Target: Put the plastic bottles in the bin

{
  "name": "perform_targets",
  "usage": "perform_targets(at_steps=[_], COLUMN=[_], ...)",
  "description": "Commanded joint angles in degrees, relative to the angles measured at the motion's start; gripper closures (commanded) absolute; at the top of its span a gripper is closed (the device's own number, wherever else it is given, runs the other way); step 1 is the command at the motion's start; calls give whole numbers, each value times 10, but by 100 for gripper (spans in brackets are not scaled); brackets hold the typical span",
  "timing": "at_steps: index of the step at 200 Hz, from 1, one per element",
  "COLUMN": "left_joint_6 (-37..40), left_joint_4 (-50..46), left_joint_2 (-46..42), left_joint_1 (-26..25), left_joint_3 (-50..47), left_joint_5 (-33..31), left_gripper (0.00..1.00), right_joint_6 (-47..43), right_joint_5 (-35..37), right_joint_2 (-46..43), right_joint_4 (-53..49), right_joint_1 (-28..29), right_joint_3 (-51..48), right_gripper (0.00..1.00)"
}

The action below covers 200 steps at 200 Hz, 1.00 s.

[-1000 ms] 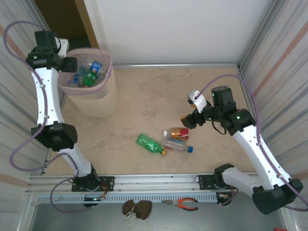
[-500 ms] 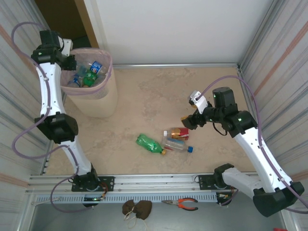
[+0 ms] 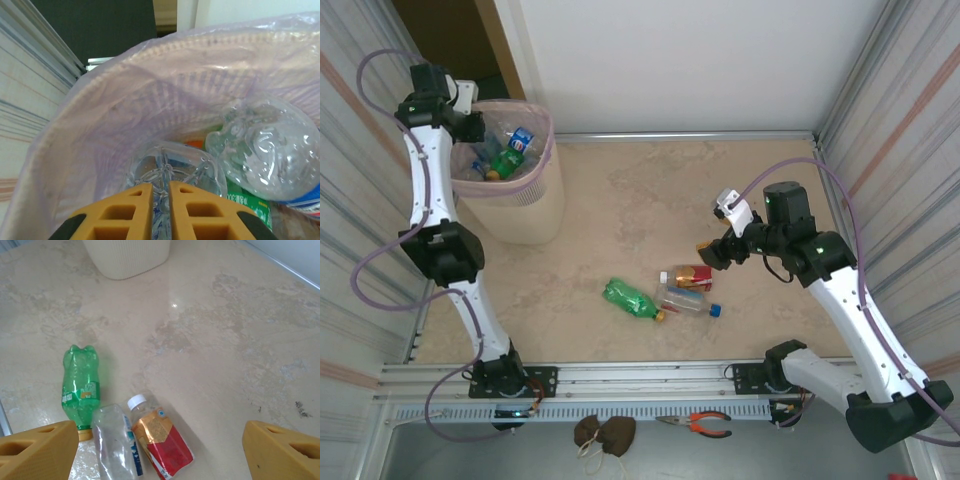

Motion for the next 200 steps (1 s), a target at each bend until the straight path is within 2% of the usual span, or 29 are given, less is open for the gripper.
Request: perform_targets(at_steps=[1,55,84,116,155,200], left_joint_6=[-9,-1,-3,-7,-13,-15], left_joint_4=[2,15,32,29,19,2], left_joint_2=[40,59,27,-17,-61,-106], left_joint_1=[-1,-4,-4,-5,-5,-4], left_joint_3=[-7,-62,-81,-56,-38,-41], left_joint_5=[22,32,31,31,35,48], left_gripper=[85,83,82,78,76,74], right_joint_6=[-3,5,13,36,134,258], right_joint_5=[-3,-8,-11,-8,30,46], right_joint_2=[2,4,4,4,40,66], right_joint_4=[5,6,9,16,31,26], right_joint_1=[-4,-4,-4,-3,-3,1], right_joint_3=[-5,-7,-3,1,11,21], right_gripper=[16,16,16,16,16,27])
